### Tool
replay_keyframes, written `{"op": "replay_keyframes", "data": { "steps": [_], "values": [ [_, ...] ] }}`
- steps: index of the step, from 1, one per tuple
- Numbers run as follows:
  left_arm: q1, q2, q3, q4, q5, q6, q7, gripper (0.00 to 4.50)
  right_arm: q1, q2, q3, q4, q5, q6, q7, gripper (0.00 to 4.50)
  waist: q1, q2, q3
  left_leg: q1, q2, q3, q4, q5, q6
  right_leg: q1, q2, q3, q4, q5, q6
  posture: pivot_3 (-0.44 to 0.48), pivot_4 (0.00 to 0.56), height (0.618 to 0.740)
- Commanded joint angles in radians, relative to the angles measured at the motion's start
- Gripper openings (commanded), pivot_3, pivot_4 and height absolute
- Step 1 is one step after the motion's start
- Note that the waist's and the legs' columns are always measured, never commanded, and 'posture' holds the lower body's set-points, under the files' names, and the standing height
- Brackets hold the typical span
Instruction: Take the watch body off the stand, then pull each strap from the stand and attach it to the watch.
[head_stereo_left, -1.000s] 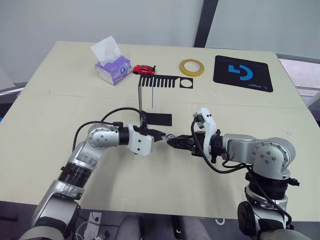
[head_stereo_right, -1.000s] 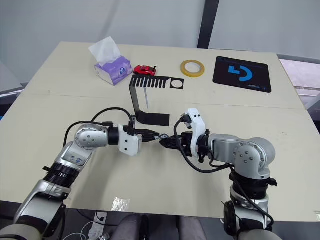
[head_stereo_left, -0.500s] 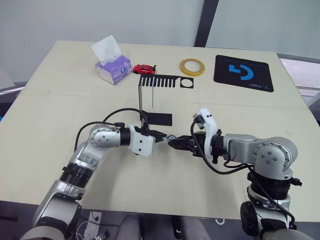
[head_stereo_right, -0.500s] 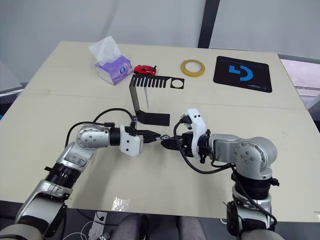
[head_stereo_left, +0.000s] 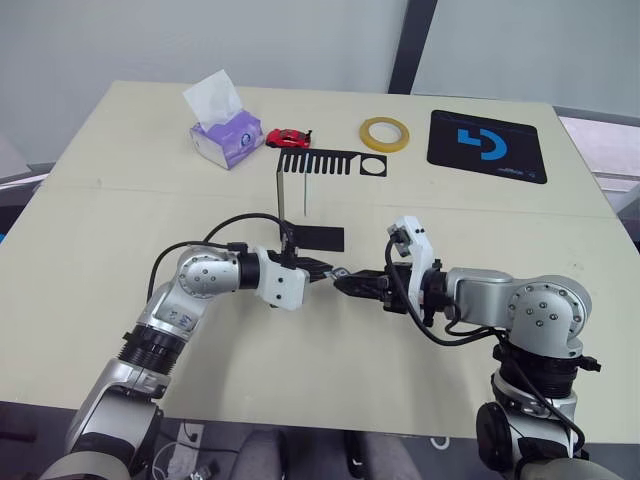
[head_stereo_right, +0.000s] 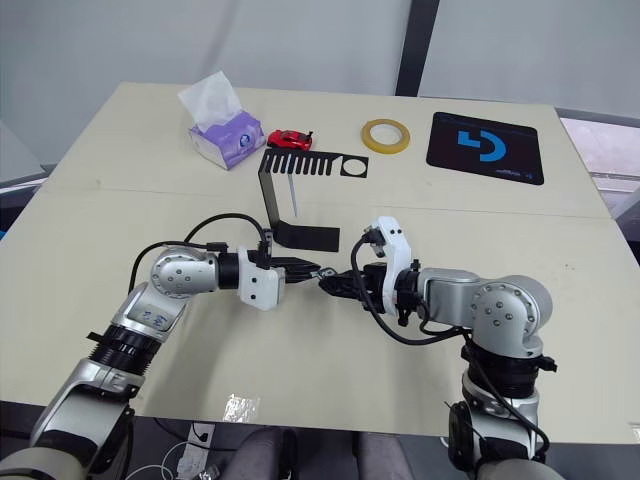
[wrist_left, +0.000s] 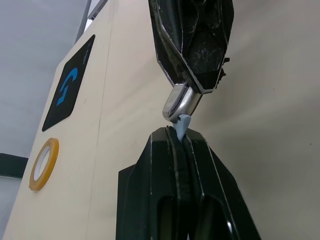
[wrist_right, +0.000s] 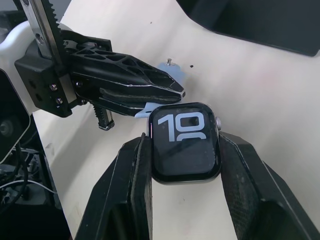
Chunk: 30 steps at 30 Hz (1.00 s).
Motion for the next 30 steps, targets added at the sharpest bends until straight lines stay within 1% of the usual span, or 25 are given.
{"op": "replay_keyframes", "data": {
  "steps": [1,8,17,30],
  "values": [
    [-0.035,-0.028,-0.021,-0.018,-0.008,-0.013,0.011,0.00,-0.011,0.007,0.053,-0.055,0.043,0.005,0.024,1.52,0.000,0.000,0.000,0.000,0.000,0.000,0.000,0.000,0.000,0.000,0.000,0.000,0.000,0.000,0.000,0.000,0.150,0.738],
    [-0.037,-0.032,-0.026,-0.009,-0.007,-0.009,0.012,0.00,-0.014,-0.002,0.070,-0.073,0.027,0.005,0.035,1.52,0.000,0.000,0.000,0.000,0.000,0.000,0.000,0.000,0.000,0.000,0.000,0.000,0.000,0.000,0.000,0.000,0.150,0.738],
    [-0.044,-0.037,-0.028,0.005,-0.006,-0.006,0.014,0.00,-0.010,0.036,0.016,-0.019,0.071,0.005,-0.001,1.52,0.001,0.000,0.000,0.000,0.000,0.000,0.000,0.000,0.000,0.000,0.000,0.000,0.000,0.000,0.000,0.000,0.150,0.738],
    [-0.037,-0.025,-0.019,-0.006,-0.024,-0.014,0.003,0.00,-0.008,0.028,0.014,-0.013,0.069,0.005,-0.017,1.52,0.000,0.000,0.000,0.000,0.000,0.000,0.000,0.000,0.000,0.000,0.000,0.000,0.000,0.000,0.000,0.000,0.150,0.738]
  ]
}}
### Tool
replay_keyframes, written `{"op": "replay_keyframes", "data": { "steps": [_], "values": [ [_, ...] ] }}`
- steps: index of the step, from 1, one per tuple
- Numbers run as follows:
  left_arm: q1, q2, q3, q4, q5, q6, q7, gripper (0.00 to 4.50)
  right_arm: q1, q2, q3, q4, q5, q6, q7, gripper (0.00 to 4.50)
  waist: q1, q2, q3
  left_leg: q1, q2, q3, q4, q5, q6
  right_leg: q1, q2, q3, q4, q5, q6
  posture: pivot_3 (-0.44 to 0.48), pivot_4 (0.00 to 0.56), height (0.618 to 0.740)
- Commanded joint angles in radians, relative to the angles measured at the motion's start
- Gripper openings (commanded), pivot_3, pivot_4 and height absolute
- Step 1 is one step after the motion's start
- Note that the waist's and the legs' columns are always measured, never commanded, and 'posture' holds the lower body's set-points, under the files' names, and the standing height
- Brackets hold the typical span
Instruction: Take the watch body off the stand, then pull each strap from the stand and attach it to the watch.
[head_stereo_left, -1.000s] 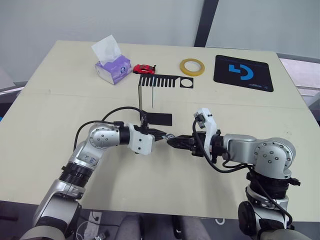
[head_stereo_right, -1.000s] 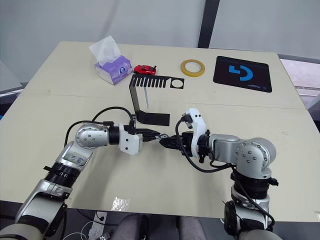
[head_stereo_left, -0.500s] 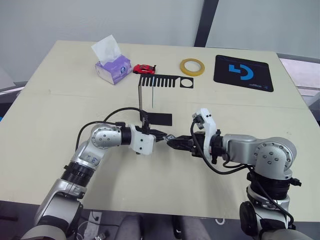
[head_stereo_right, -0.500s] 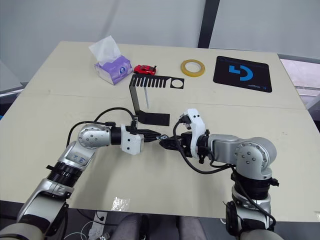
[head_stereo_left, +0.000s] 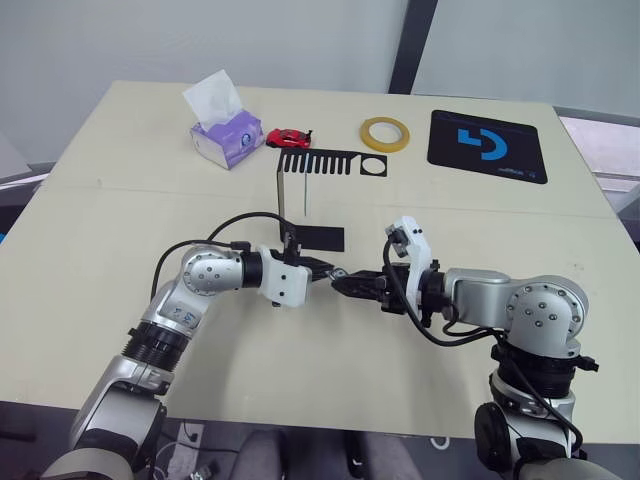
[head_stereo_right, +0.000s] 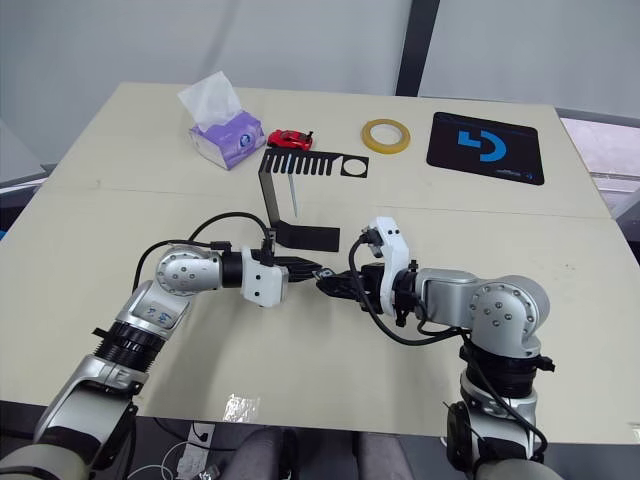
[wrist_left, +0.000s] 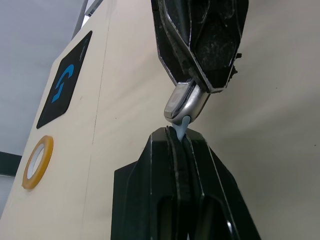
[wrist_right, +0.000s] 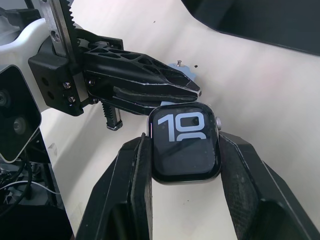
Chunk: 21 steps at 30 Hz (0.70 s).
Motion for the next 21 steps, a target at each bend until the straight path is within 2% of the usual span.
{"op": "replay_keyframes", "data": {
  "steps": [1,13,21],
  "values": [
    [-0.016,-0.013,-0.005,-0.040,-0.032,-0.020,0.001,0.00,-0.009,0.015,0.015,-0.015,0.039,0.005,0.013,1.52,0.000,0.000,0.000,0.000,0.000,0.000,0.000,0.000,0.000,0.000,0.000,0.000,0.000,0.000,0.000,0.000,0.150,0.738],
    [-0.028,-0.019,0.017,-0.017,-0.104,0.002,-0.047,0.00,-0.049,0.035,0.021,-0.004,0.048,0.005,-0.007,1.52,0.000,0.000,0.000,0.000,0.000,0.000,0.000,0.000,0.000,0.000,0.000,0.000,0.000,0.000,0.000,0.000,0.150,0.738],
    [-0.043,-0.020,0.019,0.006,-0.109,-0.006,-0.069,0.00,-0.045,0.030,0.019,-0.011,0.045,0.005,-0.016,1.52,0.000,0.000,0.000,0.000,0.000,0.000,0.000,0.000,0.000,0.000,0.000,0.000,0.000,0.000,0.000,0.000,0.150,0.738]
  ]
}}
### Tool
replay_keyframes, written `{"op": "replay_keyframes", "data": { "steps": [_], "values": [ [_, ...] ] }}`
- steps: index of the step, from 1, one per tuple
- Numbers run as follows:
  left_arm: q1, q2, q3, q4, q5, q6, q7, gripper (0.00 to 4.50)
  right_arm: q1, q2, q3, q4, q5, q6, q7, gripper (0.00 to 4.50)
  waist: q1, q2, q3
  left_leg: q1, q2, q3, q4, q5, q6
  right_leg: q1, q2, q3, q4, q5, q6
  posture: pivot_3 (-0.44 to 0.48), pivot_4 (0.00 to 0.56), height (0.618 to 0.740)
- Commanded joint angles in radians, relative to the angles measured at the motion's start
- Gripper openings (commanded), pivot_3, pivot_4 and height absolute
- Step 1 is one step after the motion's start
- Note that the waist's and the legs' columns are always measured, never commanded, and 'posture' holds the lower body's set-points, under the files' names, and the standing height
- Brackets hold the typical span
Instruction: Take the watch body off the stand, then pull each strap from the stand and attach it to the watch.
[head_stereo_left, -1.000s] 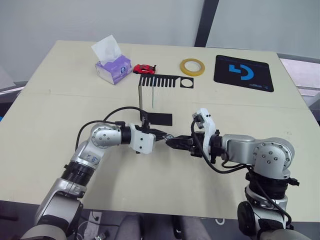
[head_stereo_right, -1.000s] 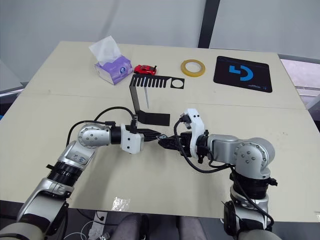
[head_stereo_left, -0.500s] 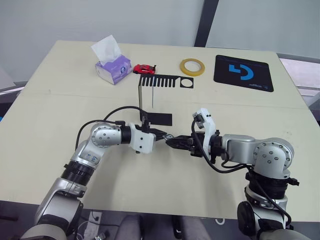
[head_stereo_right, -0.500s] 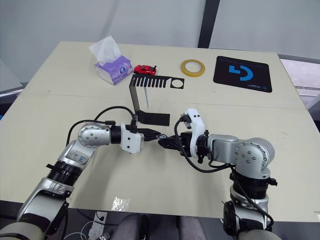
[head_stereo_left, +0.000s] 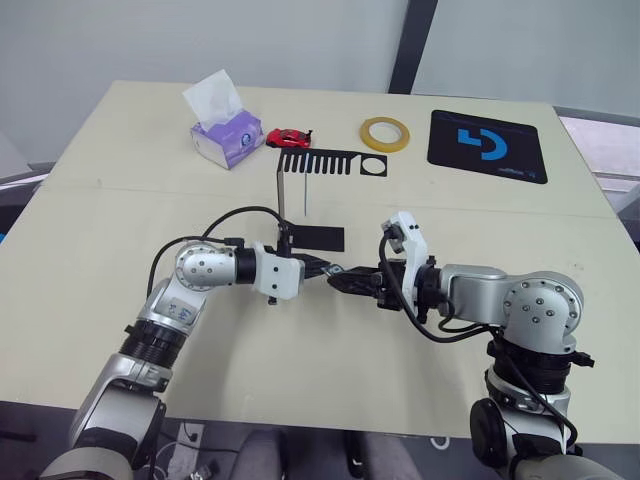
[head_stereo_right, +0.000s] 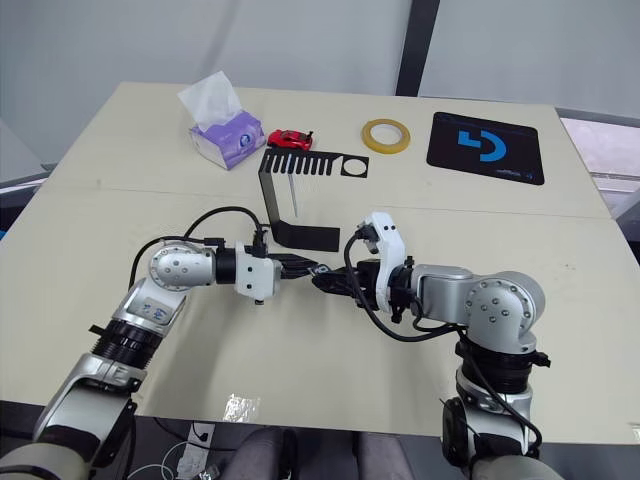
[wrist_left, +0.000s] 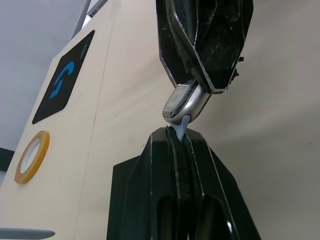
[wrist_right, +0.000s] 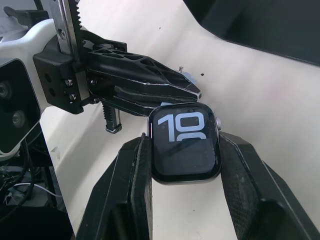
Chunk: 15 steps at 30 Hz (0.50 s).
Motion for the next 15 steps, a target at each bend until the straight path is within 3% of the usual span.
{"op": "replay_keyframes", "data": {
  "steps": [1,8,10,12,15],
  "values": [
    [-0.031,-0.024,-0.009,-0.020,-0.034,-0.027,-0.003,0.00,-0.019,0.009,0.017,-0.019,0.036,0.005,0.009,1.52,0.000,0.000,0.000,0.000,0.000,0.000,0.000,0.000,0.000,0.000,0.000,0.000,0.000,0.000,0.000,0.000,0.150,0.738],
    [-0.025,-0.028,0.002,-0.043,-0.073,0.035,-0.029,0.00,-0.015,-0.028,0.042,-0.040,0.022,0.005,0.030,1.52,0.000,0.000,0.000,0.000,0.000,0.000,0.000,0.000,0.000,0.000,0.000,0.000,0.000,0.000,0.000,0.000,0.150,0.738],
    [-0.010,-0.006,0.022,-0.086,-0.108,0.089,-0.052,1.01,-0.017,-0.068,0.082,-0.062,0.006,-0.014,0.057,1.52,0.000,0.000,0.000,0.000,0.000,0.000,0.000,0.000,0.000,0.000,0.000,0.000,0.000,0.000,0.000,0.000,0.150,0.738],
    [0.013,0.026,0.040,-0.135,-0.151,0.147,-0.091,1.60,-0.017,-0.110,0.122,-0.077,-0.008,-0.044,0.089,1.52,-0.003,0.000,0.000,-0.001,0.000,0.000,0.000,0.000,0.000,-0.001,0.000,0.000,0.001,0.000,0.000,0.000,0.150,0.738],
    [0.072,0.121,0.070,-0.230,-0.259,0.267,-0.197,2.95,-0.020,-0.184,0.188,-0.089,-0.034,-0.115,0.161,1.52,-0.012,0.000,0.000,-0.002,0.000,0.000,0.000,0.000,0.000,-0.004,0.000,0.001,0.003,0.000,0.000,0.000,0.150,0.738]
  ]
}}
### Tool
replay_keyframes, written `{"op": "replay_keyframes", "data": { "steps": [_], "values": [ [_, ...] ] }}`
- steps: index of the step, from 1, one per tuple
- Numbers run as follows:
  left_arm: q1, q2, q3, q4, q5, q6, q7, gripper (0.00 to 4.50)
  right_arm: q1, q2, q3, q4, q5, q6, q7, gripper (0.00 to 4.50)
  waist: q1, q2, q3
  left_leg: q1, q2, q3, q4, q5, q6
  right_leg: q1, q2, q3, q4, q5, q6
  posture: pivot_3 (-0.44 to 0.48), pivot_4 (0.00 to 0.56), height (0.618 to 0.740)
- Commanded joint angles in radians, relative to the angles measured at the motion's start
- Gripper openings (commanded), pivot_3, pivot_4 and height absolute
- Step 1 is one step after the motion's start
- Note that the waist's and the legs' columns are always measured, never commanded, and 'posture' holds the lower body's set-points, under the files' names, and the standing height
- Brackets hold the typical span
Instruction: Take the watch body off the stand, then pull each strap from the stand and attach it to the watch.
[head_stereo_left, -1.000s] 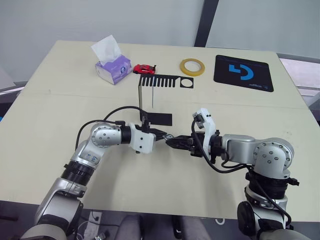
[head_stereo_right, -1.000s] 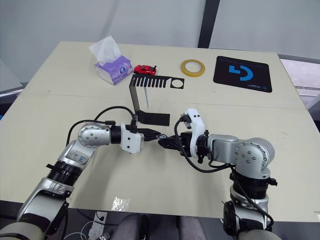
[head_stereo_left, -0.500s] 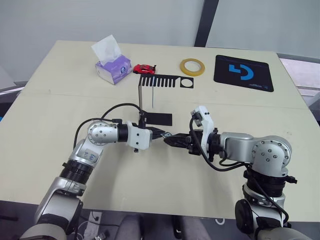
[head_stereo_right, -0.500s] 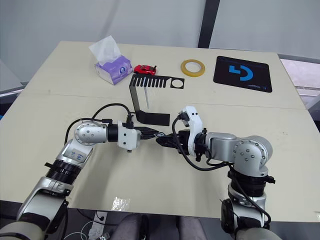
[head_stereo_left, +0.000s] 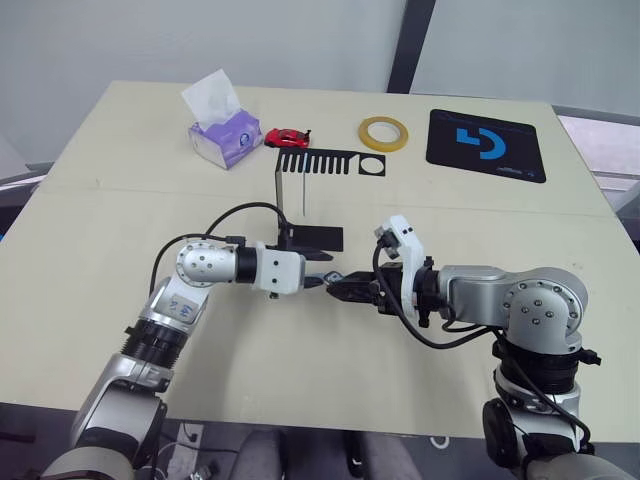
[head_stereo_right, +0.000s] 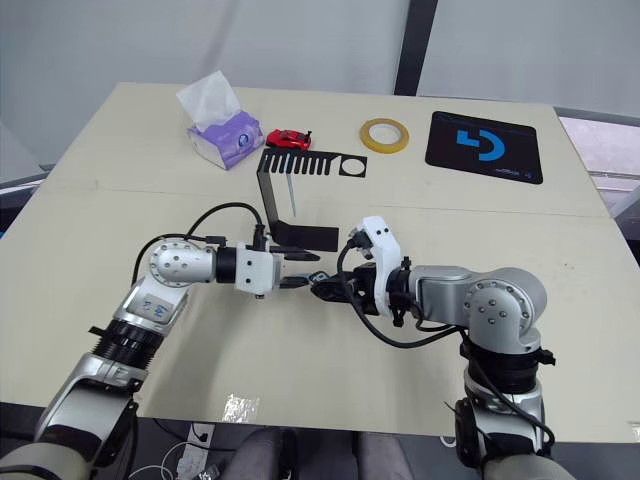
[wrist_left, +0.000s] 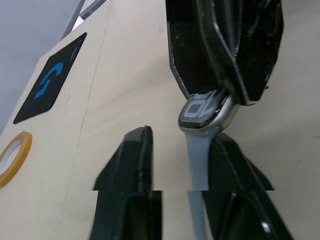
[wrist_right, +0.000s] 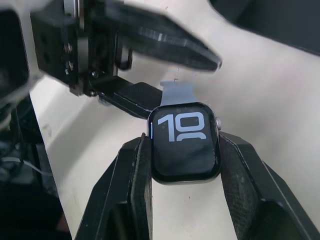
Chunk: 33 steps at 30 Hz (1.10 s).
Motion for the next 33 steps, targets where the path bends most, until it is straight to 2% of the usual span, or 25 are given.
{"op": "replay_keyframes", "data": {
  "steps": [1,4,9,14,16,21,33],
  "values": [
    [0.052,0.099,0.066,-0.138,-0.147,0.146,-0.107,3.35,-0.017,-0.088,0.081,-0.046,-0.038,-0.106,0.107,1.52,-0.004,0.000,0.000,0.000,0.000,0.000,0.000,0.000,0.000,0.000,0.000,0.000,0.000,0.000,0.000,0.000,0.150,0.738],
    [0.089,0.171,0.099,-0.212,-0.240,0.301,-0.162,4.47,-0.015,-0.232,0.225,-0.084,-0.147,-0.277,0.255,1.52,-0.011,0.000,0.000,0.000,0.000,0.000,0.000,0.000,-0.001,-0.001,0.000,0.000,0.001,0.000,0.000,0.000,0.150,0.738],
    [0.149,0.298,0.144,-0.353,-0.429,0.594,-0.267,4.47,-0.003,-0.348,0.354,-0.056,-0.307,-0.568,0.459,1.52,-0.016,0.000,0.000,-0.001,0.000,-0.001,0.000,0.001,0.000,0.000,0.001,0.000,-0.002,0.000,0.000,0.000,0.150,0.738],
    [0.140,0.330,0.185,-0.418,-0.541,0.783,-0.255,4.47,0.012,-0.407,0.438,-0.029,-0.474,-0.868,0.643,1.52,-0.011,0.000,0.000,-0.001,0.000,-0.001,0.001,0.001,0.000,0.000,0.001,0.000,-0.005,0.000,0.000,0.000,0.150,0.738],
    [0.134,0.325,0.197,-0.431,-0.546,0.810,-0.236,4.47,0.027,-0.426,0.463,-0.015,-0.538,-0.981,0.707,1.52,-0.010,0.000,0.000,-0.001,-0.001,-0.001,0.002,0.001,0.000,0.000,0.001,0.000,-0.005,0.000,0.000,0.000,0.150,0.738],
    [0.134,0.323,0.196,-0.444,-0.516,0.799,-0.223,4.47,0.063,-0.433,0.469,0.007,-0.612,-1.124,0.791,1.52,-0.005,0.000,0.000,-0.001,-0.001,-0.001,0.004,0.000,0.000,0.001,0.001,0.000,-0.005,0.000,0.000,0.000,0.150,0.738],
    [0.163,0.324,0.191,-0.445,-0.475,0.754,-0.227,4.47,0.100,-0.397,0.455,-0.015,-0.627,-1.112,0.786,1.52,-0.008,0.000,0.000,-0.001,0.000,-0.001,0.007,0.000,0.000,0.001,0.001,0.000,-0.003,0.000,0.000,0.000,0.150,0.738]
  ]
}}
